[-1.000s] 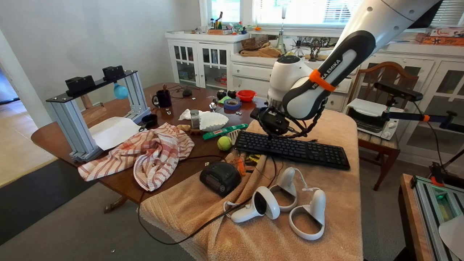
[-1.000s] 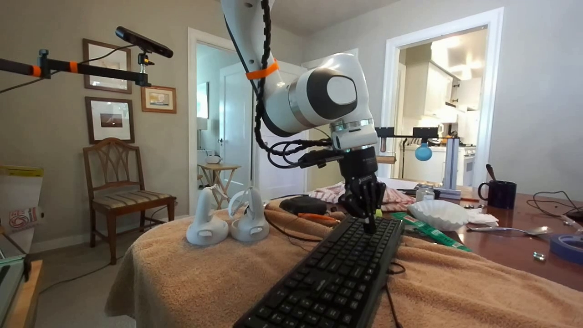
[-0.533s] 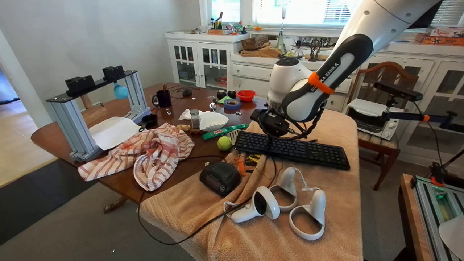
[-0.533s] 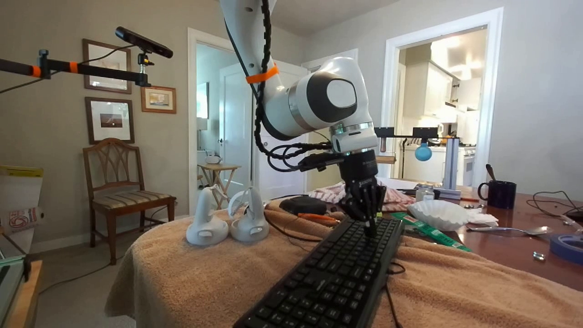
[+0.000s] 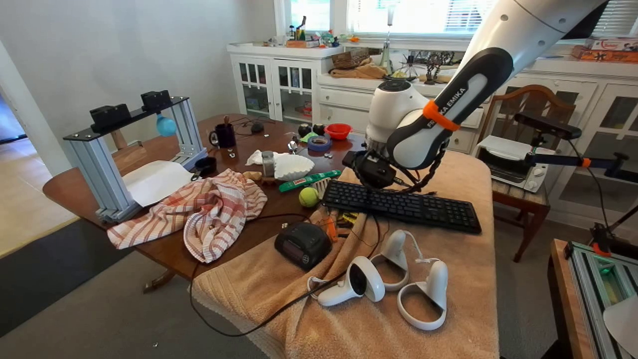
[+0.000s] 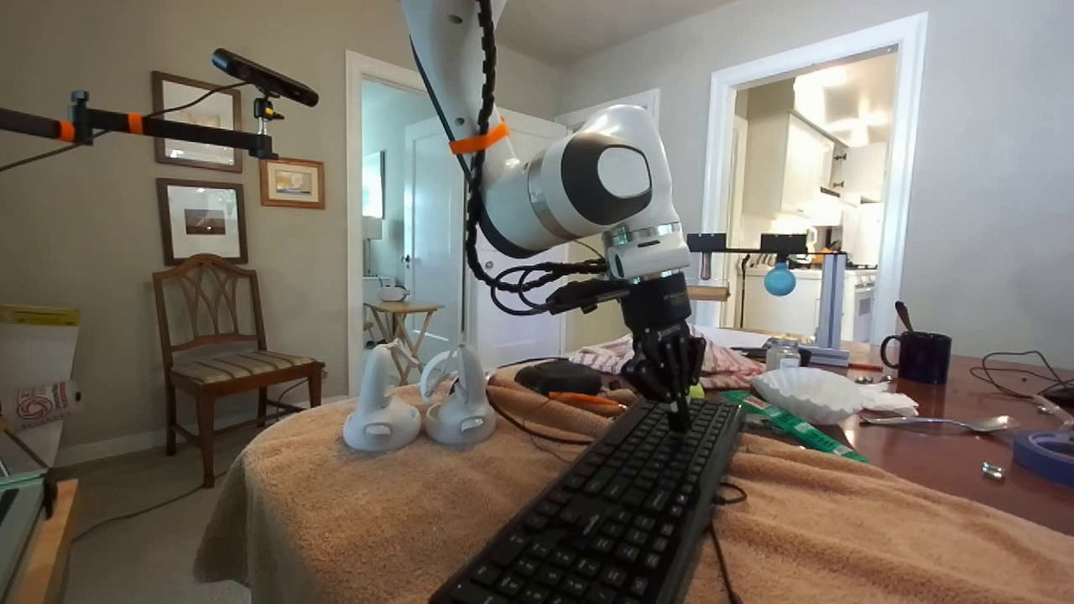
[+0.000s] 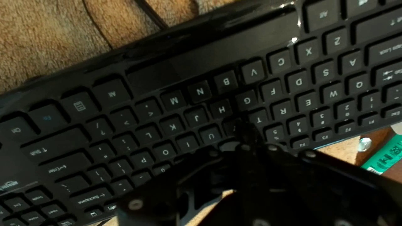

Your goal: Press a key on the keyboard

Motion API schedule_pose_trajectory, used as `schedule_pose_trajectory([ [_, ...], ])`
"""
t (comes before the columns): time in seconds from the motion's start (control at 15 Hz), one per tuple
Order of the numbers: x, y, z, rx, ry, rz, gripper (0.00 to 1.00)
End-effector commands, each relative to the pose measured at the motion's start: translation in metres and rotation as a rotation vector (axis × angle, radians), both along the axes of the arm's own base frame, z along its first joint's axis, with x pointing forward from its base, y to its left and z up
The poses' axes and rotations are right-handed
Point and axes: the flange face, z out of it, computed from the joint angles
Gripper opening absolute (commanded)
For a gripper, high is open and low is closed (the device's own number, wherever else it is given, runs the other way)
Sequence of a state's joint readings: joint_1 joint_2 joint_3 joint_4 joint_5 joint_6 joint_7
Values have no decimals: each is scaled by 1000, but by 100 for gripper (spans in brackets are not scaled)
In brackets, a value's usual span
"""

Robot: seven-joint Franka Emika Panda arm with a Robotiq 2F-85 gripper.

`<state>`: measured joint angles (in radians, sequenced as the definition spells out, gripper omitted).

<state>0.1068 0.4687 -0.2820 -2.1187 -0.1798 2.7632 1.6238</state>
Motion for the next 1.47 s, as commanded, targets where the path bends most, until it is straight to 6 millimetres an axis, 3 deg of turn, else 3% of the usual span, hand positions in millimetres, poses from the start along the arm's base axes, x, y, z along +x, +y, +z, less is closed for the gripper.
schedule_pose_trajectory([
  [0.0,2,2,-6,-11,-19,-3,0],
  [1.0,-1,2,-19,-57,-15,15,0],
  [1.4,3,9,12,-81,-28,51,0],
])
